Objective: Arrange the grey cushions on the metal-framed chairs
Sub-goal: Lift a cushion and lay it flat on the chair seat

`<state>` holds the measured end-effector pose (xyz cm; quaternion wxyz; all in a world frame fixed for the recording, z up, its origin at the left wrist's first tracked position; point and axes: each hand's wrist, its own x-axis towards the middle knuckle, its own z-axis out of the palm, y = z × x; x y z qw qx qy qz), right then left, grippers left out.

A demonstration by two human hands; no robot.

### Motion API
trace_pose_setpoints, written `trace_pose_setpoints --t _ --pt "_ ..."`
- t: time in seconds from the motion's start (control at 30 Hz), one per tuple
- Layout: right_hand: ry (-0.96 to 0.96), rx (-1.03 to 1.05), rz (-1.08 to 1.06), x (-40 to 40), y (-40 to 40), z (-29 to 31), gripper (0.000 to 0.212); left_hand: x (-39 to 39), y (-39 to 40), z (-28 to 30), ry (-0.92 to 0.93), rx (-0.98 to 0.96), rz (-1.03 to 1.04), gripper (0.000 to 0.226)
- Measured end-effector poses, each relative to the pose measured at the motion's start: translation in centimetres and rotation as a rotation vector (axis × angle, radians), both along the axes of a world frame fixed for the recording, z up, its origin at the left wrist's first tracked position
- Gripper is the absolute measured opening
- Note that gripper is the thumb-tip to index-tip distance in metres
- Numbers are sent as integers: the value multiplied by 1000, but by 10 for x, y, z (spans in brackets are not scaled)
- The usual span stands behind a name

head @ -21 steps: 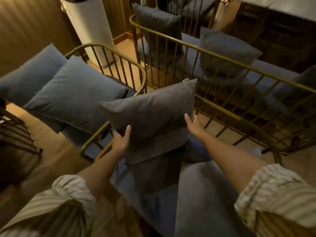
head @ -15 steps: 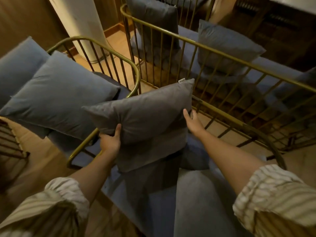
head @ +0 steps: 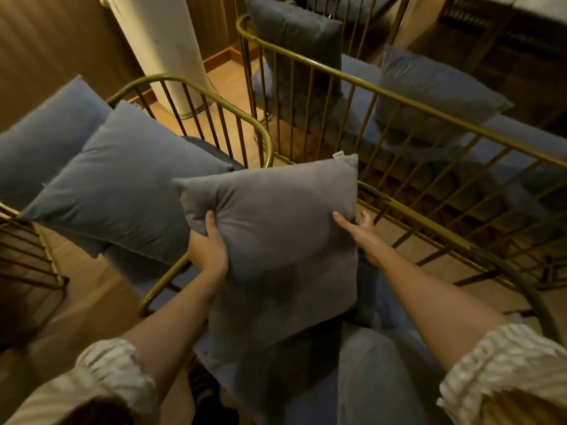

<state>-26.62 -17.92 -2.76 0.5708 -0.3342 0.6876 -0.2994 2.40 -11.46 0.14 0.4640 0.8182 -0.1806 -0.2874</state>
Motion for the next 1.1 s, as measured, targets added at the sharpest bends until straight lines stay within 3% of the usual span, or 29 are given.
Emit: trace_pose_setpoints --t 0.1,0.2,0.37,0.43,0.67,0.8,0.9,1.03,1.1 --pt "-47 43 73 10 8 8 101 28 -26 28 -87 -10 -54 53" --pt "-97 37 20 43 17 21 104 65 -52 58 -102 -68 -168 45" --pt "-293 -119 -150 118 -15 61 139 146 -90 101 52 -21 -160 58" --pt "-282 -152 -110 150 -48 84 133 189 -106 119 81 -27 -132 67" --pt "-268 -304 89 301 -144 146 59 351 -161 176 133 28 -52 81" --pt "-226 -342 134 388 -189 149 54 435 -196 195 95 21 -53 81" --pt "-178 -322 87 448 -215 137 66 475 -223 205 57 16 -69 85" --pt "-96 -311 110 515 -238 110 63 510 -237 183 -105 7 -218 120" --pt "18 -232 254 539 -239 90 75 524 -238 150 -283 113 -399 135"
